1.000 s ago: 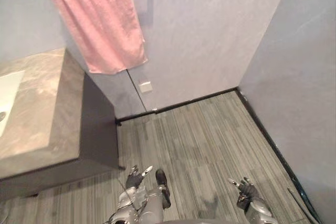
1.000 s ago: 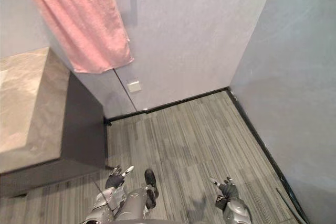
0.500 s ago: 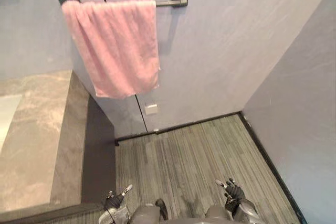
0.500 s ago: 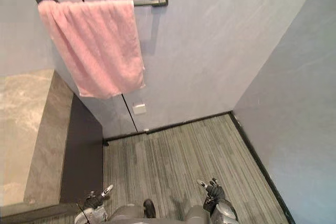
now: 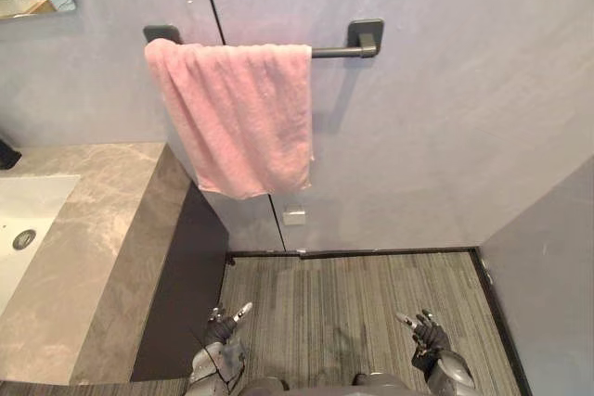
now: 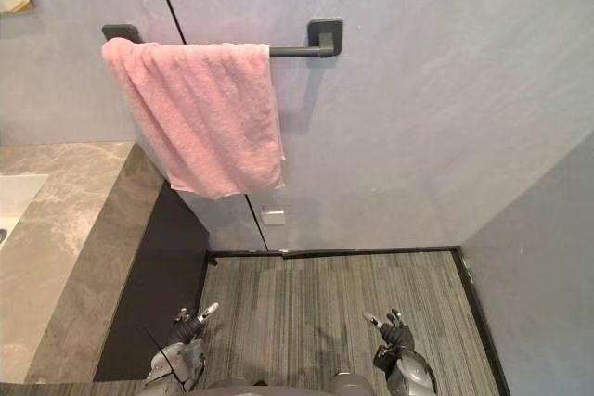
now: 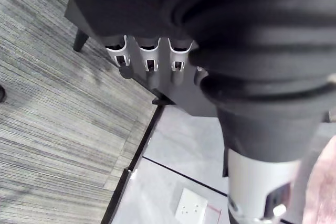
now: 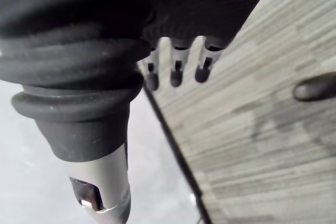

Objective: Organize washtable

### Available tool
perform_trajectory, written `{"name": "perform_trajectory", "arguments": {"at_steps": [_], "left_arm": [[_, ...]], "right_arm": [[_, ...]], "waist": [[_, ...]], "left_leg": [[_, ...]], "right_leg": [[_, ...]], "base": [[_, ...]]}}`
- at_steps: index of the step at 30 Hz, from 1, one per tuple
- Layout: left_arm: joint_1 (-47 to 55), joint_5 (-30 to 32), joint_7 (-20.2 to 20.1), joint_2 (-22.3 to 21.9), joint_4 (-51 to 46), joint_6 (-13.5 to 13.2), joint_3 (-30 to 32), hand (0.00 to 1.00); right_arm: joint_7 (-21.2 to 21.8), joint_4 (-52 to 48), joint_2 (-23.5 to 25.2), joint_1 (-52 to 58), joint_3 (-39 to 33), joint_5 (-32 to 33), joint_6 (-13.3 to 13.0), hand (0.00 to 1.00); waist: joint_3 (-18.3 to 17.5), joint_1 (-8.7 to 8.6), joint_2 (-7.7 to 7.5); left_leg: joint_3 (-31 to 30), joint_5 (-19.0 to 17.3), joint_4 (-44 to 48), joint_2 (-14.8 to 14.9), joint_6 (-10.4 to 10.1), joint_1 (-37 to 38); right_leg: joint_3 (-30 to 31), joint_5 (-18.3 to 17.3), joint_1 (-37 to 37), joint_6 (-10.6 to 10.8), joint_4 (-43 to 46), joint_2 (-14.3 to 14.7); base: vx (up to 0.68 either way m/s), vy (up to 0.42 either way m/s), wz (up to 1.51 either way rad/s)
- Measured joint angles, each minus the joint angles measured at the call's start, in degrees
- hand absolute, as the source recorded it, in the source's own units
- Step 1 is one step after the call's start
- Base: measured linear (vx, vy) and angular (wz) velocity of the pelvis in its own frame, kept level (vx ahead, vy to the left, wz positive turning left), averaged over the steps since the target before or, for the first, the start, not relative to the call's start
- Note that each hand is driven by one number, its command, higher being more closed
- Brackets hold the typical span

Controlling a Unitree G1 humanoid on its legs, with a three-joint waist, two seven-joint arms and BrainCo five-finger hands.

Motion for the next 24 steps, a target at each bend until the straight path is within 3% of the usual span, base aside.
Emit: {"name": "perform_trajectory", "arguments": {"at_steps": [4, 10, 12, 16, 20, 24], "left_arm": [[0.75, 0.12, 0.19, -0.01, -0.89, 0.05, 0.12, 0.00], [1.57, 1.28, 0.15, 2.20, -20.97, -0.13, 2.48, 0.00], [-0.36, 1.89, 0.06, 7.34, -29.01, -0.20, 2.49, 0.00], [-4.65, 2.49, -0.34, 17.35, -40.66, -2.29, 3.99, 0.00], [-7.37, 2.49, -1.43, 24.93, -43.90, -3.83, 4.74, 0.00], [-10.15, 2.35, -2.15, 29.17, -45.22, -4.92, 4.71, 0.00]], "right_arm": [[-0.05, -1.71, 0.15, -0.34, -0.57, 0.16, 0.05, 0.00], [0.31, -8.23, -0.03, 0.69, 1.83, -0.52, -0.02, 0.00], [1.22, -9.62, -0.13, 0.69, 2.03, -0.94, -0.07, 0.00], [2.29, -10.67, -1.03, 0.68, 5.66, -1.14, -0.04, 0.00], [3.65, -11.62, -1.84, 0.75, 7.76, -2.20, 0.04, 0.00], [4.66, -12.36, -2.39, 1.47, 8.86, -2.67, 0.09, 0.00]], "waist": [[0.02, 0.19, -0.06], [-0.22, -0.14, 0.32], [-0.62, -0.38, 1.21], [-0.69, -0.71, 1.43], [-1.60, -0.85, 2.85], [-2.40, -1.03, 4.06]], "left_leg": [[0.78, 0.64, -1.16, -0.19, -0.26, 0.22], [0.83, 3.75, -11.02, 0.45, -0.29, 3.33], [0.81, 3.75, -13.85, 1.49, -0.28, 3.29], [1.04, 4.11, -15.35, 1.55, 0.32, 2.25], [1.81, 4.41, -15.94, 0.81, 0.72, 1.38], [2.40, 4.55, -16.31, 0.63, 0.75, 1.20]], "right_leg": [[-0.38, 0.02, 1.04, 0.02, -2.23, 0.06], [-0.62, 1.08, 0.37, -0.92, -4.06, 2.03], [-0.66, 2.59, -0.70, -1.31, -5.19, 3.53], [-0.57, 6.28, -0.73, -1.29, -9.19, 4.22], [0.39, 8.85, -0.67, -0.65, -12.64, 3.97], [1.02, 9.72, -0.72, -0.43, -14.10, 4.01]], "base": [[0.04, -0.025, 0.09], [-0.05, -0.043, 0.03], [-0.13, -0.016, -0.02], [-0.15, 0.019, 0.00], [-0.10, 0.039, -0.11], [-0.03, 0.006, -0.09]]}}
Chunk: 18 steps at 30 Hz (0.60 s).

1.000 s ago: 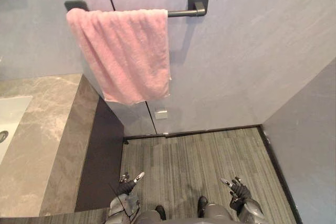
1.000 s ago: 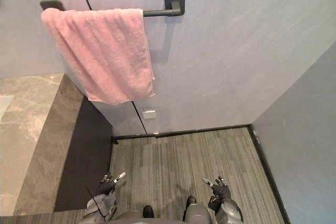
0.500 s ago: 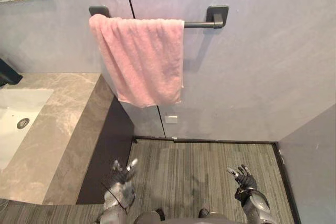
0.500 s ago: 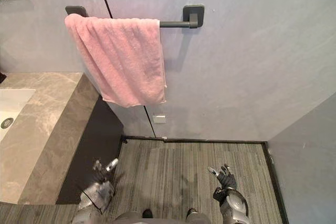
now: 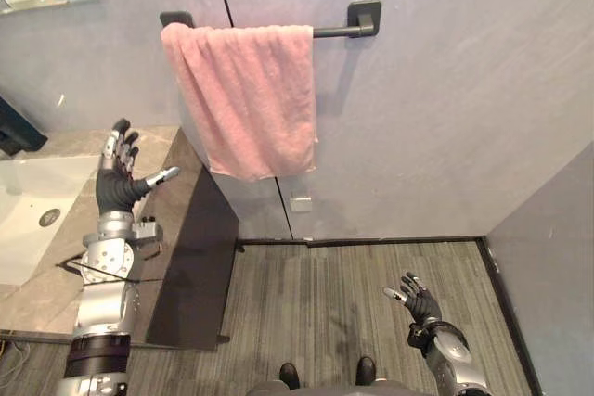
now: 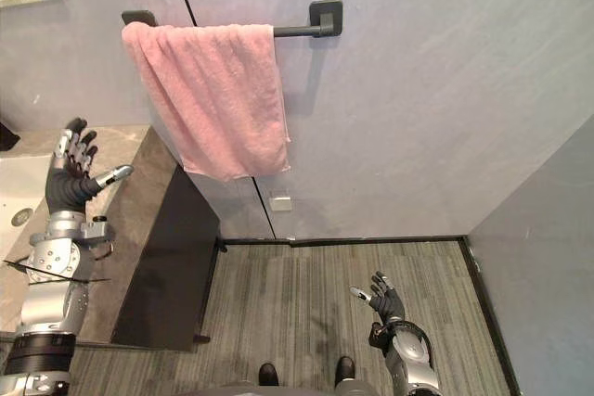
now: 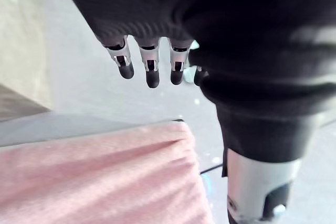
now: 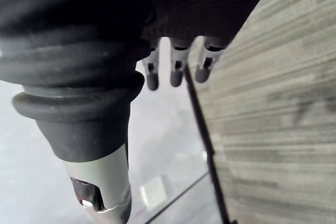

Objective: Organize washtable

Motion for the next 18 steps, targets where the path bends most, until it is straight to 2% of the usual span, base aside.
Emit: {"name": "perform_trajectory", "arguments": {"at_steps": [3, 8, 15, 18], "left_arm": [[-4.09, -0.59, -0.54, 3.76, 0.43, -0.81, -0.04, 0.00], [-12.76, -1.13, -0.27, 7.61, 8.41, -1.32, -0.13, 0.00], [-24.57, -1.11, 3.40, 10.34, 17.01, -1.14, -1.67, 0.00], [-27.82, -1.12, 3.69, 10.88, 20.54, -1.07, -3.28, 0.00]], "right_arm": [[0.22, -0.06, -0.60, 0.74, 1.55, -0.07, 0.01, 0.00], [0.34, -0.12, -0.49, 1.96, 1.52, 1.94, 0.04, 0.00], [0.35, -4.23, -0.58, 3.69, 2.51, 1.96, -0.12, 0.00], [0.37, -4.76, -0.65, 3.93, 3.89, 1.55, -0.12, 0.00]], "waist": [[-0.16, -0.55, -0.11], [-0.38, -0.82, -0.64], [-0.36, -1.31, -1.44], [-0.14, -1.86, -2.13]], "left_leg": [[0.11, 0.15, -0.16, 0.31, -0.10, -0.35], [0.38, 1.10, -1.16, 0.63, 0.02, -0.85], [1.77, 1.11, -1.00, 0.61, 0.02, -2.29], [1.83, 1.11, -0.61, 0.63, 0.03, -3.31]], "right_leg": [[0.16, 0.01, -0.55, 0.00, -0.01, 0.37], [0.72, 0.41, -1.75, -0.55, -0.01, 0.96], [2.25, 0.64, -3.77, -0.89, -0.01, 1.00], [2.49, 0.92, -4.66, -1.28, -0.01, 1.08]], "base": [[0.01, -0.015, -0.03], [0.05, -0.012, -0.07], [0.03, 0.010, -0.10], [-0.01, 0.002, -0.03]]}}
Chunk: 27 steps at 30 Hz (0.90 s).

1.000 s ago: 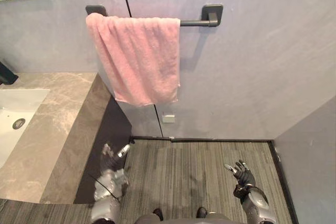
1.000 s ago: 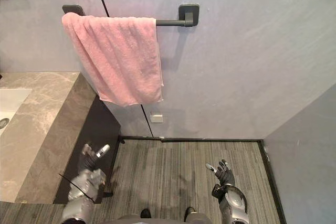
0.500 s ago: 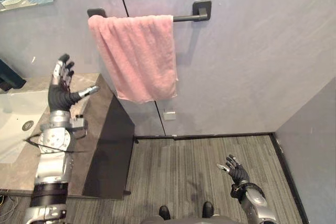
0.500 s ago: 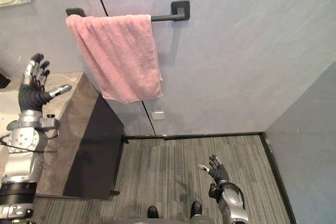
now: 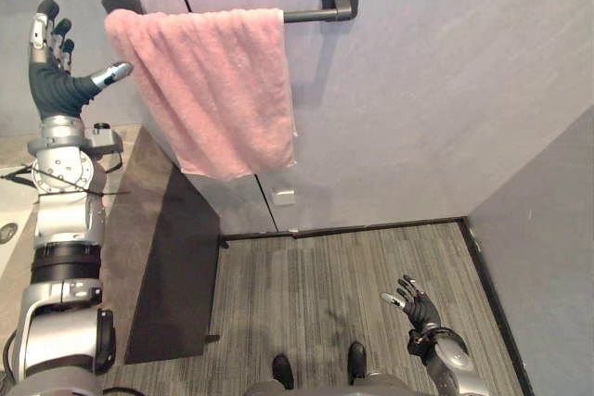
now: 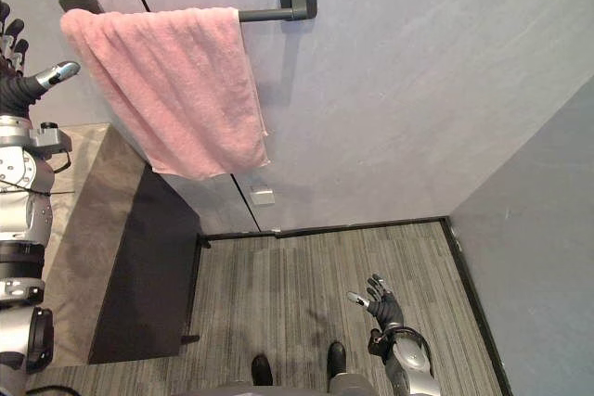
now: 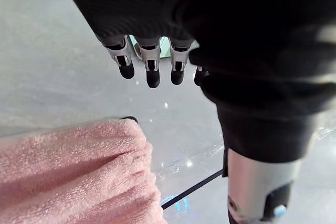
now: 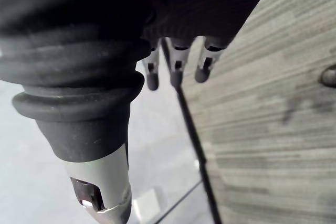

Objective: Organize washtable

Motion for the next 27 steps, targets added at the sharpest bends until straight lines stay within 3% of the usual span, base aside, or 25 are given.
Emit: {"name": "perform_trajectory", "arguments": {"at_steps": [10, 12, 17, 21, 27], "left_arm": [[-11.15, -4.68, 1.09, 1.85, 10.14, 0.04, -2.84, 0.00], [-13.42, -5.87, 1.29, 2.62, 10.98, -0.90, -2.71, 0.00], [-15.80, -7.05, 2.06, 3.96, 16.35, 0.47, -3.19, 0.00], [-15.88, -7.92, 3.41, 3.97, 17.05, -0.14, -2.86, 0.00], [-16.13, -7.93, 3.47, 3.97, 17.17, -0.26, -1.73, 0.00]], "right_arm": [[-0.05, -2.80, 0.12, 0.27, 0.35, -0.51, -0.09, 0.00], [-0.13, -3.43, 0.07, -0.10, 0.34, -0.51, -0.10, 0.00], [-0.36, -4.13, 0.06, -1.77, 0.48, -0.53, -0.15, 0.00], [-0.48, -4.19, 0.01, -2.33, 0.46, -0.52, -0.17, 0.00], [-0.66, -4.21, 0.04, -2.80, 0.46, -0.51, -0.68, 0.00]], "waist": [[4.36, -0.30, -2.73], [5.54, -0.16, -3.03], [7.98, -0.43, -3.51], [9.48, -0.31, -4.19], [9.85, -0.31, -4.35]], "left_leg": [[2.12, 0.61, 0.99, 0.63, 0.05, -5.38], [2.71, 1.03, 0.91, 0.68, 0.20, -6.41], [3.82, 1.34, 0.73, 0.73, 0.19, -7.39], [4.37, 1.76, 0.80, 0.68, 0.28, -8.16], [4.63, 1.76, 0.77, 0.40, 0.29, -9.42]], "right_leg": [[2.69, 2.58, -6.17, -0.92, 0.00, 0.63], [3.10, 3.09, -7.45, -1.01, 0.00, 0.70], [4.36, 3.73, -9.14, -1.09, 0.00, 0.87], [4.71, 4.15, -10.12, -1.08, 0.00, 0.84], [5.29, 4.64, -11.56, -0.86, -0.01, 0.63]], "base": [[-0.05, 0.006, -0.13], [-0.03, 0.002, -0.13], [-0.01, 0.016, -0.12], [0.00, 0.012, -0.06], [-0.01, 0.021, -0.03]]}}
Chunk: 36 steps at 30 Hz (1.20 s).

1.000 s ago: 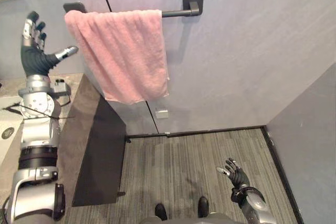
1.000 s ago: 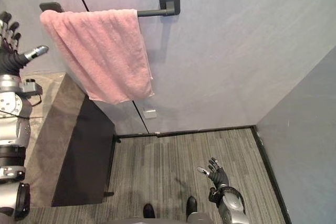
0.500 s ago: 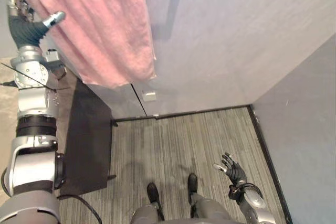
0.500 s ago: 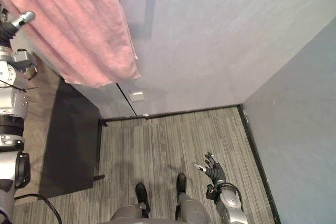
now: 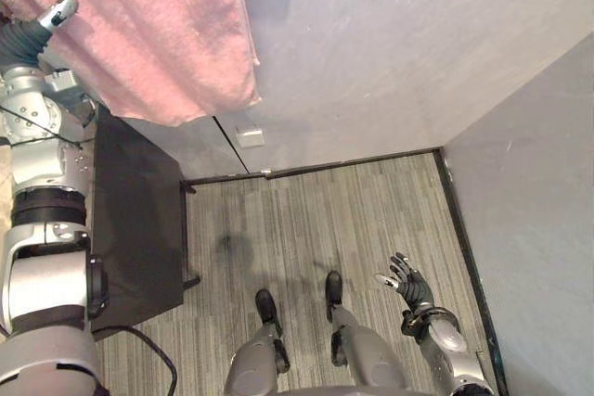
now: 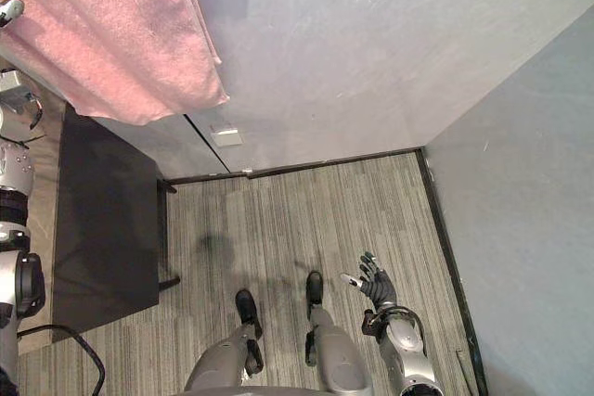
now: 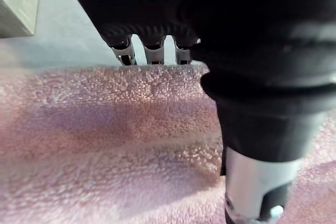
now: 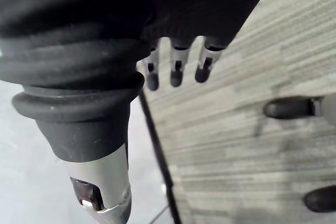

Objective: Organize washtable

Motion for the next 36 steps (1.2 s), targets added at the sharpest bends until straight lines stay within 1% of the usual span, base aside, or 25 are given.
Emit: {"name": "perform_trajectory", "arguments": {"at_steps": [3, 4, 7, 8, 12, 13, 16, 18, 19, 21, 22, 24, 26, 28, 29, 31, 33, 34, 35, 36], "left_arm": [[-0.34, 0.07, -0.19, 0.08, 1.15, 0.13, 0.00, 0.00], [-0.34, 0.12, -0.19, 0.08, 1.76, 0.25, 0.00, 1.00], [-0.34, 0.13, -0.28, 0.08, 2.92, 0.47, 0.02, 1.00], [-0.34, 0.11, -0.91, 0.12, 3.43, 1.23, -0.09, 1.00], [-0.34, 0.12, -3.37, 0.13, 4.21, 2.83, -0.57, 1.00], [-0.34, 0.12, -3.83, 0.13, 4.19, 2.84, -0.79, 1.00], [-0.33, 0.12, -4.58, 0.29, 3.82, 2.85, -2.12, 1.00], [-0.29, 0.12, -5.46, 0.33, 2.87, 2.86, -2.58, 1.00], [-0.29, 0.12, -5.76, 0.34, 2.79, 2.86, -2.61, 1.00], [0.19, 0.13, -6.66, 0.66, 2.76, 2.90, -3.07, 1.00], [0.39, 0.13, -6.83, 0.78, 2.76, 2.93, -3.11, 1.00], [0.71, 0.13, -7.76, 1.32, 2.71, 3.15, -3.17, 1.00], [0.70, 0.14, -7.77, 1.67, 2.71, 3.20, -3.22, 1.00], [0.68, 0.13, -8.05, 2.05, 2.34, 3.22, -4.80, 1.00], [0.68, 0.12, -8.17, 2.03, 2.30, 3.23, -4.91, 1.00], [0.60, 0.11, -8.82, 1.98, 2.18, 3.23, -5.37, 1.00], [-0.14, 0.05, -8.82, 1.39, 2.16, 3.22, -6.17, 1.00], [-0.47, 0.04, -8.84, 1.18, 2.15, 3.23, -6.60, 1.00], [-0.69, -0.08, -8.82, 0.53, 1.86, 3.19, -6.67, 1.00], [-0.69, -0.32, -8.79, 0.07, 1.85, 3.20, -6.67, 1.00]], "right_arm": [[-0.01, 0.00, 0.00, -0.24, 0.00, 0.00, -0.46, 0.00], [-0.03, 0.01, -0.01, -0.51, 0.00, 0.00, -0.54, 0.00], [-0.03, 0.00, -0.02, -1.10, 0.01, 0.01, -0.59, 0.00], [-0.03, 0.00, -0.01, -1.08, 0.03, 0.00, -0.59, 0.00], [-0.14, -1.14, -0.08, -1.04, -0.03, 0.01, -0.54, 0.00], [-0.37, -2.57, -0.18, -1.04, -0.05, 0.05, -0.48, 0.00], [-0.81, -13.43, -1.08, -0.67, -0.13, 0.44, -0.55, 0.00], [-0.43, -23.87, -3.61, -2.80, 0.01, 2.31, -0.74, 0.00], [-0.02, -26.16, -4.76, -4.03, 0.00, 2.72, -0.96, 0.00], [0.82, -31.74, -11.46, -12.04, 0.20, 3.48, -1.81, 0.00], [0.81, -32.06, -13.30, -14.77, 0.56, 3.51, -2.07, 0.00], [0.51, -32.04, -19.33, -26.01, 3.90, 3.61, -3.17, 0.00], [0.46, -31.59, -21.81, -33.13, 7.26, 3.67, -3.35, 0.00], [0.30, -27.87, -24.68, -45.51, 13.44, 4.02, -3.60, 0.00], [0.30, -27.14, -24.83, -46.80, 13.94, 4.02, -3.61, 0.00], [-0.05, -21.05, -25.30, -54.64, 16.74, 4.05, -3.68, 0.00], [-2.41, -11.06, -25.00, -63.87, 19.67, 4.04, -3.39, 0.00], [-2.60, -8.52, -24.65, -65.77, 19.93, 4.04, -3.21, 0.00], [-3.86, -4.01, -23.29, -69.03, 20.06, 4.04, -2.73, 0.00], [-4.86, -0.51, -21.53, -71.33, 20.07, 4.04, -2.40, 0.00]], "waist": [[1.11, -0.04, -0.06], [1.66, -0.02, -0.09], [2.42, -0.04, -0.14], [2.43, -0.11, -0.14], [2.51, -0.50, -0.27], [2.52, -0.49, -0.26], [2.52, -0.49, -0.26], [2.51, -0.47, -0.27], [2.50, -0.45, -0.28], [2.50, -0.36, -0.28], [2.50, -0.35, -0.28], [2.50, -0.05, -0.29], [2.49, 0.08, -0.27], [2.46, 0.29, -0.24], [2.45, 0.30, -0.24], [2.42, 0.63, -0.18], [2.37, 2.12, -0.08], [2.35, 2.58, -0.03], [2.29, 3.46, 0.10], [2.23, 3.66, 0.36]], "left_leg": [[0.17, 0.09, 0.03, -0.01, 0.10, 0.01], [0.44, 0.14, 0.02, -0.01, 0.07, 0.01], [0.85, 0.20, 0.02, -0.01, -0.02, 0.01], [0.89, 0.21, 0.02, -0.01, -0.02, 0.02], [1.08, 0.21, 0.01, -0.02, -0.02, 0.08], [1.21, 0.21, -0.01, -0.02, -0.02, 0.12], [1.75, 0.21, -0.02, -0.02, -0.02, 0.46], [1.97, 0.21, -0.08, -0.02, -0.02, 0.71], [2.03, 0.21, -0.09, -0.02, -0.02, 0.80], [2.28, 0.20, -0.11, -0.03, -0.02, 1.47], [2.29, 0.20, -0.12, -0.03, -0.02, 1.65], [2.31, 0.20, -0.12, 0.04, -0.02, 1.95], [2.29, 0.22, -0.10, 0.07, -0.04, 1.95], [1.99, 0.46, -0.09, 0.05, 0.09, 2.01], [1.93, 0.51, -0.09, 0.04, 0.16, 2.01], [1.50, 0.72, -0.10, 0.01, 0.30, 2.01], [1.10, 0.95, -0.05, 0.01, 0.36, 2.09], [0.90, 1.03, -0.05, 0.01, 0.38, 2.07], [0.51, 1.21, -0.05, 0.01, 0.39, 2.07], [-0.29, 1.41, -0.06, 0.02, 0.40, 1.99]], "right_leg": [[0.21, 0.29, -0.07, -0.03, 0.00, 0.00], [0.47, 0.49, -0.20, -0.03, 0.00, 0.01], [0.81, 0.80, -0.37, -0.02, 0.00, 0.01], [0.84, 0.82, -0.37, -0.01, 0.00, 0.01], [1.02, 0.85, -0.39, 0.01, 0.00, 0.00], [1.11, 0.85, -0.41, 0.01, 0.00, 0.00], [1.61, 0.86, -0.35, 0.02, 0.00, 0.04], [1.76, 0.87, -0.23, 0.04, 0.00, 0.05], [1.79, 0.89, -0.15, 0.06, 0.00, 0.05], [1.98, 0.94, 0.37, 0.13, 0.00, 0.04], [1.99, 0.94, 0.53, 0.13, 0.00, 0.05], [2.09, 1.01, 0.81, 0.23, 0.00, 0.14], [2.08, 1.08, 0.82, 0.26, 0.00, 0.16], [1.74, 1.15, 1.07, 0.26, 0.00, 0.08], [1.66, 1.15, 1.11, 0.26, 0.00, 0.06], [1.13, 1.16, 1.34, 0.27, 0.00, -0.01], [0.72, 1.16, 1.60, 0.26, -0.02, -0.04], [0.62, 1.17, 1.66, 0.26, -0.02, -0.04], [0.34, 1.19, 1.82, 0.23, -0.03, -0.04], [-0.36, 1.19, 2.05, 0.22, -0.03, -0.08]], "base": [[-0.01, 0.015, -0.03], [-0.01, 0.013, -0.07], [-0.01, 0.020, -0.07], [0.00, 0.000, 0.00], [0.01, 0.007, -0.01], [0.03, 0.033, -0.08], [0.03, 0.030, -0.10], [0.02, 0.023, -0.05], [0.02, 0.024, -0.04], [0.01, 0.024, -0.04], [0.01, 0.023, -0.03], [0.00, 0.000, 0.00], [0.00, 0.000, 0.00], [0.00, 0.024, 0.06], [0.00, 0.027, 0.11], [0.01, 0.028, 0.11], [0.01, 0.031, 0.11], [0.00, 0.030, 0.11], [0.00, 0.021, 0.20], [0.00, 0.022, 0.23]]}}
